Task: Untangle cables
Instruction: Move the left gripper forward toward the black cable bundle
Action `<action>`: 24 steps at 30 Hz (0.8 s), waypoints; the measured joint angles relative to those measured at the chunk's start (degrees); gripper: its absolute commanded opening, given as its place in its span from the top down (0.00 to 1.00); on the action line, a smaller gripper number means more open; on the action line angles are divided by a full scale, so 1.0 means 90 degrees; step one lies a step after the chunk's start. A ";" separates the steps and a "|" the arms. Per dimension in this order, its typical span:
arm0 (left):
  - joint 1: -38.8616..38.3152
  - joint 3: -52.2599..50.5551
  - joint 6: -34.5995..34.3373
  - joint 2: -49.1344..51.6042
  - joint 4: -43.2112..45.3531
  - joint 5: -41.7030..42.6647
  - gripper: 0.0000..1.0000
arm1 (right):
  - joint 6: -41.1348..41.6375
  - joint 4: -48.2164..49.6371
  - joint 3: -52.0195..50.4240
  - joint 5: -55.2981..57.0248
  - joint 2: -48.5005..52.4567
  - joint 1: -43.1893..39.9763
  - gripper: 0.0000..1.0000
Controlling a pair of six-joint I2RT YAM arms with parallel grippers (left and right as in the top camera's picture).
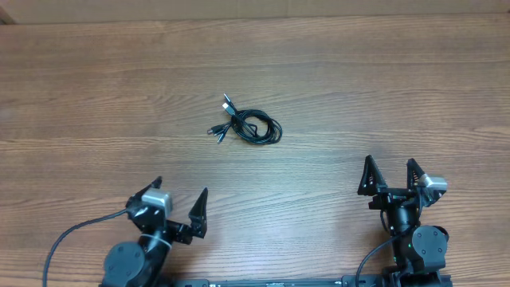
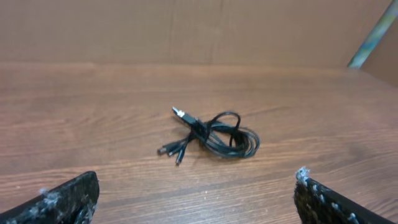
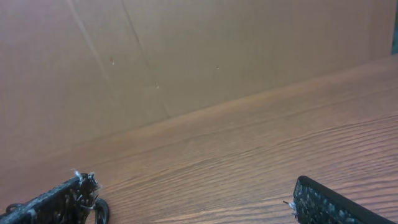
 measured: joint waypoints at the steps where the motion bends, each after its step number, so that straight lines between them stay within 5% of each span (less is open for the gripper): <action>1: 0.0000 0.0138 0.0000 0.0017 -0.0070 0.0000 0.01 | 0.0002 0.0000 0.0000 -0.0005 0.0000 0.0000 0.00; 11: 0.0000 0.1987 0.0000 0.1780 -0.0896 0.0211 0.00 | 0.0000 0.0000 0.0000 -0.0002 -0.0002 0.0000 0.00; 24: 0.0000 0.5411 0.0335 0.6147 -0.3436 0.1593 0.01 | 0.0000 -0.0002 0.0000 -0.0005 -0.0002 0.0000 0.00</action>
